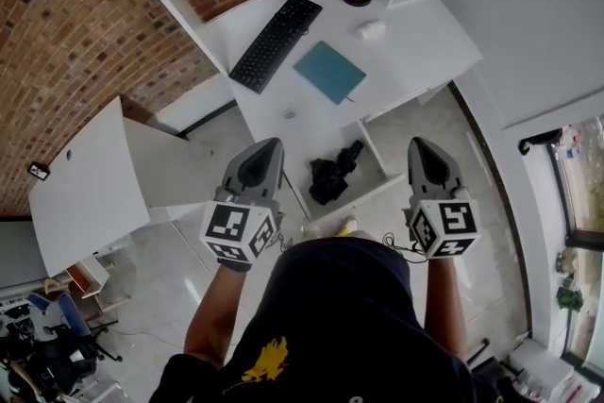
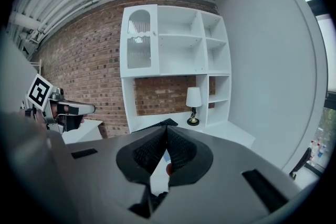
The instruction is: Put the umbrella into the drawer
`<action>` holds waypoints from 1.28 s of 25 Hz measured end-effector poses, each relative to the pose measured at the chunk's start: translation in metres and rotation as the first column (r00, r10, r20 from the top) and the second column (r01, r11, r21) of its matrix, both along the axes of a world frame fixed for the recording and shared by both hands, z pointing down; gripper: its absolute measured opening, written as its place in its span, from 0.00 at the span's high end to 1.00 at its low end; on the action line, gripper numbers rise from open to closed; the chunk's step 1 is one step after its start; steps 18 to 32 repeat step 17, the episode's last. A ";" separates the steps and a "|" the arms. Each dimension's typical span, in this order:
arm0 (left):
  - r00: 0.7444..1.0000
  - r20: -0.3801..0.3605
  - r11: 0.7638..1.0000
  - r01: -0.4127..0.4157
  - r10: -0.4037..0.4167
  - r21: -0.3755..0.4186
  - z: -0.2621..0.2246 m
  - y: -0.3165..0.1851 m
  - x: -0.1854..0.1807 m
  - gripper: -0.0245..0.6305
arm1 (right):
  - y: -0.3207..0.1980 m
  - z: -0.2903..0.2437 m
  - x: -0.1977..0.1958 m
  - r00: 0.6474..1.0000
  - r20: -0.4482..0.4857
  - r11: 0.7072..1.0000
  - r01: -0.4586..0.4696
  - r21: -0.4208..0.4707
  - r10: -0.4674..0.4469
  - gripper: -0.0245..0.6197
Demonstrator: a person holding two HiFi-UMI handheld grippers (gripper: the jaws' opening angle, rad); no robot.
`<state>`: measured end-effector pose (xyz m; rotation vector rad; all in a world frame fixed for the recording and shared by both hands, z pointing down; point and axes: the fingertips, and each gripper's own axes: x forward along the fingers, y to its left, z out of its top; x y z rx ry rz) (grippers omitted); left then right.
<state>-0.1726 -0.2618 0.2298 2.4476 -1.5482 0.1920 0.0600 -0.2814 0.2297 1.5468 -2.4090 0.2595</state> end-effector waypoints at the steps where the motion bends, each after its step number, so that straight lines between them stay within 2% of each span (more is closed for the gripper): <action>1: 1.000 0.000 1.000 0.003 -0.003 -0.001 0.000 0.001 -0.001 0.93 | 0.001 0.000 0.001 1.000 -0.001 1.000 -0.003 0.000 0.003 0.96; 7: 1.000 -0.005 1.000 0.000 0.000 -0.007 0.000 0.010 -0.007 0.93 | 0.009 -0.006 0.007 1.000 -0.014 1.000 -0.023 0.009 0.023 0.96; 10: 0.999 -0.052 0.999 0.015 -0.013 0.044 -0.013 0.020 -0.018 0.93 | 0.011 -0.012 0.005 0.999 -0.012 0.999 -0.033 0.015 0.033 0.96; 12: 0.998 -0.057 0.996 0.030 -0.026 0.078 -0.024 0.022 -0.025 0.93 | 0.005 -0.015 0.002 1.000 -0.007 0.999 -0.017 0.028 0.018 0.96; 17: 0.987 -0.044 0.975 0.158 -0.153 0.156 -0.023 0.022 -0.042 0.93 | -0.009 -0.008 0.005 0.998 -0.001 0.995 0.065 0.077 -0.065 0.96; 32: 0.987 -0.044 0.975 0.158 -0.153 0.156 -0.023 0.022 -0.042 0.93 | -0.009 -0.008 0.005 0.998 -0.001 0.995 0.065 0.077 -0.065 0.96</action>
